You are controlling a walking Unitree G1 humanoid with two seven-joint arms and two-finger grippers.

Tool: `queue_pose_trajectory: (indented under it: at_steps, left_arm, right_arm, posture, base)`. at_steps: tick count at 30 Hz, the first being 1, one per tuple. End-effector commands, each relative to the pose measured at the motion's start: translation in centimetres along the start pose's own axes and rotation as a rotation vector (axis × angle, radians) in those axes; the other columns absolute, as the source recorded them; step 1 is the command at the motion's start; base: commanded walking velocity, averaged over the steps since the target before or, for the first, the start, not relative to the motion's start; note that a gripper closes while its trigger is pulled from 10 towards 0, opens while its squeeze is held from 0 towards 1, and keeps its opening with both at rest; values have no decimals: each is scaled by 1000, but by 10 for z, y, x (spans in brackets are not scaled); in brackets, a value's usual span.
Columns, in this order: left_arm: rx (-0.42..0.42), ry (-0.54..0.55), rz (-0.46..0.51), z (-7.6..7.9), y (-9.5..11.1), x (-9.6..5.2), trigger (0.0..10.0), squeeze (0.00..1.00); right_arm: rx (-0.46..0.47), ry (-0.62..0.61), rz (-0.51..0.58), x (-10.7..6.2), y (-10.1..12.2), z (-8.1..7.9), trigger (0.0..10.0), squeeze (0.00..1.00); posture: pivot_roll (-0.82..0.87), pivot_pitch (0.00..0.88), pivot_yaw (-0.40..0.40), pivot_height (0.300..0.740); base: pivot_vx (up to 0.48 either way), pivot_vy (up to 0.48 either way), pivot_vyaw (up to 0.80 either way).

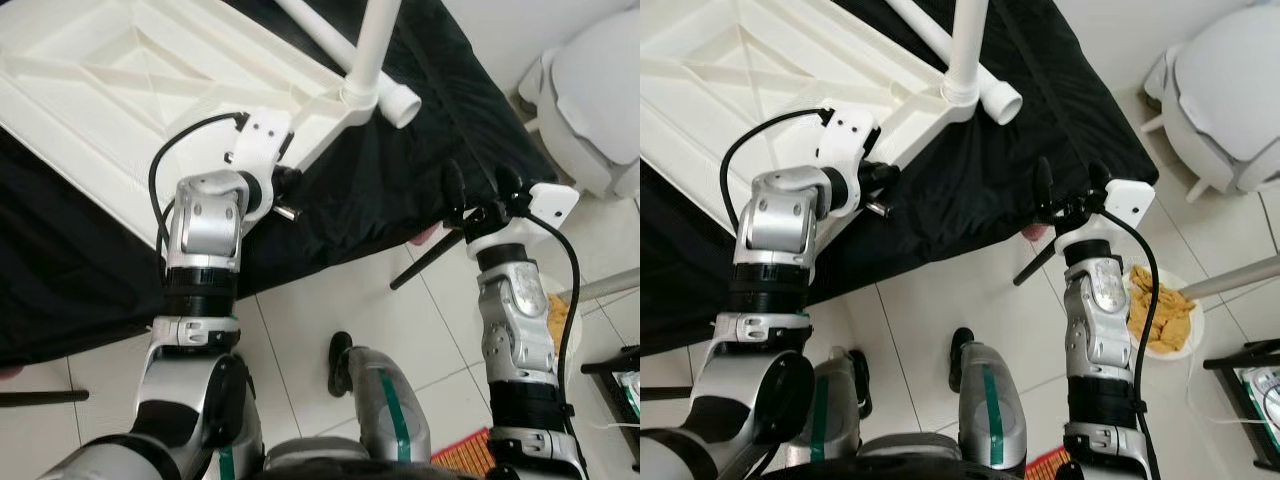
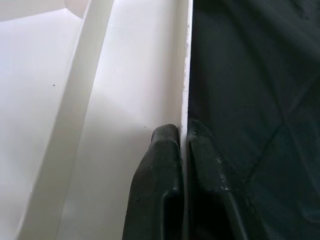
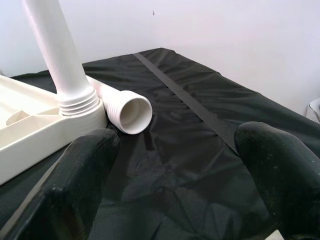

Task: Building children table

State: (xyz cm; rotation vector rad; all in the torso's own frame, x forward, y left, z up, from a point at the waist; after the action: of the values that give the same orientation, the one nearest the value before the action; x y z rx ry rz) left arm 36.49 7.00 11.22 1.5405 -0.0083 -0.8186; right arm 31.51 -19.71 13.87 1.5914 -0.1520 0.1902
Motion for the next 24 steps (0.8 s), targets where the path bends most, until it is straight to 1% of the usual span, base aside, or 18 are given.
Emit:
queue_pose_trajectory:
  at_steps: [1,2,3,5,7,10,11,13,14,15,16,18,20,22,24]
  left_arm:
    - [-82,568,-57,-54,-29,-12,10000,0]
    - [-82,568,-57,-54,-29,-12,10000,0]
    - [-85,554,-56,-48,-29,-12,10000,0]
    - [-73,499,-62,-30,-30,-8,10000,0]
    - [-62,473,-65,-19,-31,-6,10000,0]
    - [-61,474,-65,-18,-31,-6,10000,0]
    - [-46,461,-53,-13,-28,-4,10000,0]
    - [-36,461,-47,-13,-27,-3,10000,0]
    - [-44,470,-47,-16,-26,-3,10000,0]
    - [-53,504,-34,-27,-22,-5,10000,0]
    - [-62,527,-26,-35,-19,-6,10000,0]
    - [-62,527,-26,-35,-19,-6,10000,0]
    - [-74,578,-7,-53,-13,-10,10000,0]
    - [-81,615,6,-64,-9,-14,10000,0]
    - [-82,627,11,-66,-7,-16,10000,0]
  right_arm:
    - [-1,-8,-5,0,-3,2,10000,0]
    - [-1,-8,-5,0,-3,2,10000,0]
    - [-2,-8,-5,0,-2,1,10000,0]
    - [-4,-7,-5,0,-3,1,10000,0]
    - [-6,-6,-6,-1,-3,1,10000,0]
    - [-6,-5,-6,-1,-3,1,10000,0]
    - [-5,-4,-6,-1,-3,0,10000,0]
    - [-5,-4,-6,-1,-3,0,10000,0]
    - [-6,-4,-5,-1,-3,-1,10000,0]
    - [-6,-4,-4,-1,-3,-1,10000,0]
    - [-6,-4,-3,-1,-3,-1,10000,0]
    - [-6,-4,-3,-1,-3,-1,10000,0]
    - [-6,-5,-2,0,-3,-1,10000,0]
    - [-7,-6,0,0,-2,-1,10000,0]
    - [-8,-6,1,0,-2,-1,10000,0]
  posture:
    - [2,88,-43,740]
    - [2,88,-43,740]
    - [4,88,-43,740]
    - [5,94,-41,740]
    - [8,96,-43,740]
    - [8,96,-43,740]
    - [6,98,-40,740]
    - [6,98,-40,740]
    - [5,97,-40,740]
    - [5,97,-40,740]
    - [5,97,-40,740]
    - [5,97,-40,740]
    - [0,94,-37,740]
    - [-3,93,-33,740]
    - [-3,93,-33,740]
  base:
    - [0,0,0]
    - [0,0,0]
    - [0,0,0]
    - [0,0,0]
    - [0,0,0]
    - [0,0,0]
    - [0,0,0]
    - [0,0,0]
    - [0,0,0]
    - [0,0,0]
    - [0,0,0]
    - [0,0,0]
    - [0,0,0]
    - [0,0,0]
    - [0,0,0]
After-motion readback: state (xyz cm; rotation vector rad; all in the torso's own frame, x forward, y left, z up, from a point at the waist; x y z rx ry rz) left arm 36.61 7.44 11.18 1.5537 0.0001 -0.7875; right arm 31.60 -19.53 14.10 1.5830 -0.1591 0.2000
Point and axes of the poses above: a point about 5 cm out from each wrist's last joint towards the gripper, its own x axis pointing out of the wrist towards the gripper, its own y axis along the axis of the wrist's last joint, z = x × y, the point moved 6 cm from there along x, pointing out of the wrist towards the gripper, and after that the axes turned 5 degrees about -x, right-handed, at the moved point
